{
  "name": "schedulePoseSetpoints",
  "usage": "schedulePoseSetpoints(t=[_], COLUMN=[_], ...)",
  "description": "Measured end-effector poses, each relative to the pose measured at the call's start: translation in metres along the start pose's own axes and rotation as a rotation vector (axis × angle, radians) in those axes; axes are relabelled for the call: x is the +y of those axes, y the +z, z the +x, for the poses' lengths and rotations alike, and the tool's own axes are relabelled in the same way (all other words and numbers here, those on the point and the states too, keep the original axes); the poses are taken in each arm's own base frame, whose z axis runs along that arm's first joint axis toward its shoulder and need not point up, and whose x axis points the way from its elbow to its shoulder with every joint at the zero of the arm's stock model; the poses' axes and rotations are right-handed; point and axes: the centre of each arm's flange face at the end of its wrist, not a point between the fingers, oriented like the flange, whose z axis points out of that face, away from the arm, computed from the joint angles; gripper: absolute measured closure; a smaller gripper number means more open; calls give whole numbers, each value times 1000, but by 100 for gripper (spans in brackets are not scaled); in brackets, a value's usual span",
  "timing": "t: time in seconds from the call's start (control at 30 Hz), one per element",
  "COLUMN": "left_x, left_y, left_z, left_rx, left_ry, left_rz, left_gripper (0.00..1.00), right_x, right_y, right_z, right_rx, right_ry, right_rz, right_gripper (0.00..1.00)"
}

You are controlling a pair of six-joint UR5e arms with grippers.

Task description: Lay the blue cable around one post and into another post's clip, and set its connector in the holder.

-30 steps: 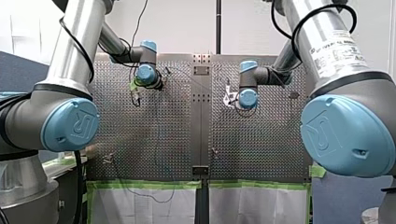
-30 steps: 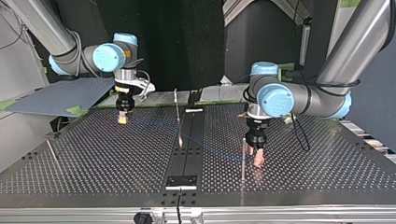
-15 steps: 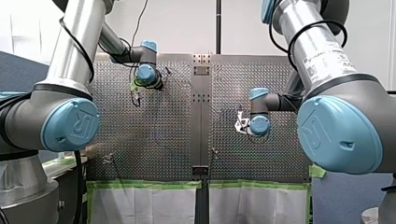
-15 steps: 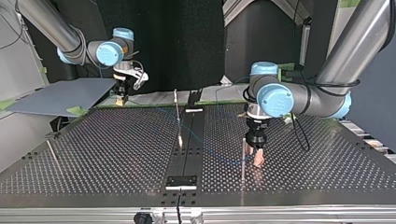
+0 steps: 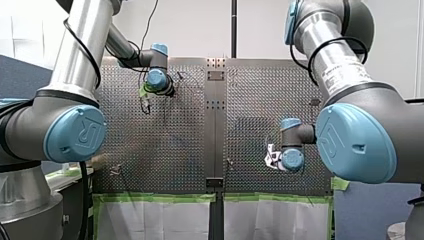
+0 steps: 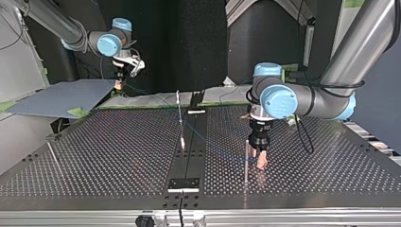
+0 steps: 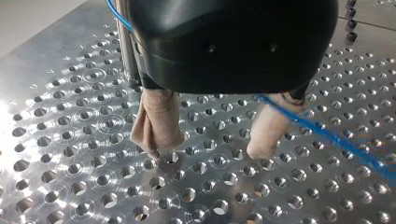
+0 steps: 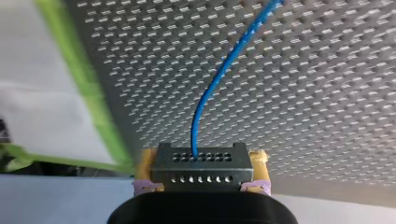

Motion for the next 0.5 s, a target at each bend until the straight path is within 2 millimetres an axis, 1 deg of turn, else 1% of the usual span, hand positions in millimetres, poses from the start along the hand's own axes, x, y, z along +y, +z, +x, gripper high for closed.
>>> schedulePoseSetpoints(t=[0.2,0.33,0.43,0.5], left_x=[0,0,1,1], left_y=[0,0,0,1], left_z=[0,0,0,0], left_rx=[0,0,-1,-1], left_ry=[0,0,0,0], left_rz=[0,-1,-2,-3], left_gripper=[0,0,0,0], right_x=[8,20,26,28], right_y=[-16,-28,-35,-34], right_z=[-44,-74,-91,-98], right_rx=[-51,-87,-105,-103], right_ry=[10,37,59,72], right_rz=[-6,-25,-40,-49], right_gripper=[100,100,100,100])
